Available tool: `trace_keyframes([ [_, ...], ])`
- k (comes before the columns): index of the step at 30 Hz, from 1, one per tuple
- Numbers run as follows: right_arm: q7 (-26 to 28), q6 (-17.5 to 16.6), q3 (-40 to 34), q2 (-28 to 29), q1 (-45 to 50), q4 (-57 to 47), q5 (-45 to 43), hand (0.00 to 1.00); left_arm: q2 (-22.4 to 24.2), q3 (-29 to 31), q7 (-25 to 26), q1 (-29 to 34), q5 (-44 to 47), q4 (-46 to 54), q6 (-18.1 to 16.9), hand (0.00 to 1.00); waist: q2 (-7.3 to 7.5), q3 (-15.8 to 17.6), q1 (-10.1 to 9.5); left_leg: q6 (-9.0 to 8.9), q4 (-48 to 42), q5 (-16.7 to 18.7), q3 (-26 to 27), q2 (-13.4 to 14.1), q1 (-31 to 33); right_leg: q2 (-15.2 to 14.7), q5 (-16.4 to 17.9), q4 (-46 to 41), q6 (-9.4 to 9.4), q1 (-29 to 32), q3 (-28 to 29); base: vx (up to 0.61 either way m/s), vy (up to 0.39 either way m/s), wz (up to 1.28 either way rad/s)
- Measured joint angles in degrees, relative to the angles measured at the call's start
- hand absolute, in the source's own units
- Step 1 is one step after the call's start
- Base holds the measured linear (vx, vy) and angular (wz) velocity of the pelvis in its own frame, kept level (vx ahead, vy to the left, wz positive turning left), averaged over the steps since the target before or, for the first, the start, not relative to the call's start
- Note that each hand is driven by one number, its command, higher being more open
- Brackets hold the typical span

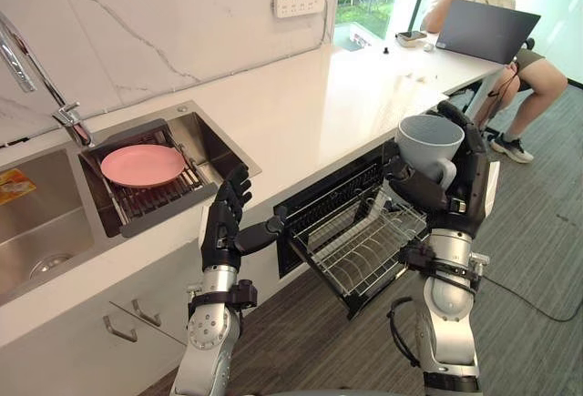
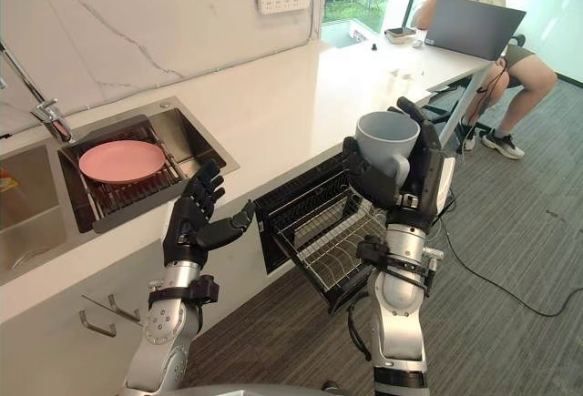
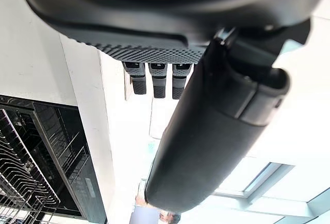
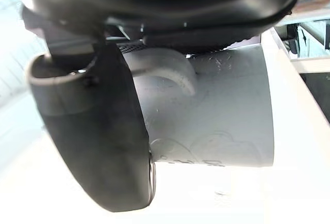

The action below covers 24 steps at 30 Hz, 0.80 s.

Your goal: Walk over to the sink, pick up the cup, carry it to the dishwasher, place the cup inside the dishwasher, then close the dishwasher door

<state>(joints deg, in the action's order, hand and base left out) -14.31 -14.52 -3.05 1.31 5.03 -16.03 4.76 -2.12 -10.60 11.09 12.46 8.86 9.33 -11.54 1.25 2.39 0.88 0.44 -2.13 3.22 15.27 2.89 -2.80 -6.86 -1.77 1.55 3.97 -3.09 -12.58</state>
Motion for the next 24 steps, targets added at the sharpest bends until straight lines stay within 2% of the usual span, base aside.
trace_keyframes([
  [3, 0.97, 0.00, 0.02, -0.49, 1.20, 0.57, -0.02, 0.30, 0.56, 0.00, -2.07, 1.11, 0.12, 0.00, -0.04, 0.90, 0.04, 0.05, 0.01, -0.05, 0.00, 0.03, -0.01, -0.01, 0.46, 0.01, -0.04, 0.30, 0.06, 0.33, -0.06, 0.00, 0.000, 0.00],
  [6, 2.33, 0.15, -0.58, -2.49, 2.30, 5.30, 0.00, 0.30, 0.55, 0.01, -4.66, 3.94, 0.24, -0.28, -0.03, 0.90, 0.23, 0.17, 0.04, -0.16, -0.01, 0.11, -0.32, -0.05, 1.07, 0.00, -0.07, 0.63, 0.11, 0.54, -0.42, 0.00, 0.000, 0.04],
  [11, 3.02, 3.05, -3.18, -3.81, 2.92, 15.44, 1.29, 0.30, -0.15, 0.69, -8.44, 7.51, 1.28, -4.30, 0.02, 0.90, 0.55, 2.10, -0.21, -0.19, -1.57, 0.14, -2.36, -0.07, 3.98, -0.17, -0.14, 0.71, 0.22, 1.49, -2.58, -0.01, -0.014, 0.22],
  [15, 2.68, 4.37, -3.45, -7.98, 1.94, 21.34, 2.34, 0.30, -1.47, 4.45, -10.01, 9.11, 1.47, -11.86, 0.45, 0.90, 0.80, 7.11, -1.49, -0.33, -6.37, 1.26, -4.97, 0.49, 8.36, -0.18, -0.24, 0.27, 0.19, 2.46, -5.08, -0.06, -0.018, 0.29],
  [18, 2.48, 4.59, -3.45, -9.81, -0.39, 23.91, 3.49, 0.30, -2.20, 6.89, -10.13, 9.23, 1.43, -14.73, 0.54, 0.90, 0.83, 9.34, -1.93, -0.30, -8.96, 1.81, -5.94, 0.96, 10.77, -0.12, -0.23, -0.60, 0.17, 3.61, -5.93, -0.09, 0.000, 0.20],
  [20, 1.70, 4.83, -3.51, -11.67, -3.82, 26.18, 3.98, 0.30, -3.09, 9.10, -9.93, 8.25, 1.31, -17.77, 0.57, 0.90, 0.72, 12.84, -2.79, -0.14, -10.49, 1.71, -6.93, 1.03, 12.71, -0.13, -0.29, -1.62, 0.01, 4.78, -6.69, -0.11, 0.008, 0.18],
  [24, 0.51, 6.12, -3.98, -13.55, -10.54, 33.70, 4.48, 0.30, -4.77, 9.58, -9.01, 5.30, 1.06, -23.87, 0.72, 0.90, 0.35, 16.05, -4.50, 0.58, -11.21, 0.95, -8.11, 0.53, 14.96, -0.58, -0.18, -3.40, -0.12, 6.84, -7.84, -0.10, 0.015, 0.16],
])
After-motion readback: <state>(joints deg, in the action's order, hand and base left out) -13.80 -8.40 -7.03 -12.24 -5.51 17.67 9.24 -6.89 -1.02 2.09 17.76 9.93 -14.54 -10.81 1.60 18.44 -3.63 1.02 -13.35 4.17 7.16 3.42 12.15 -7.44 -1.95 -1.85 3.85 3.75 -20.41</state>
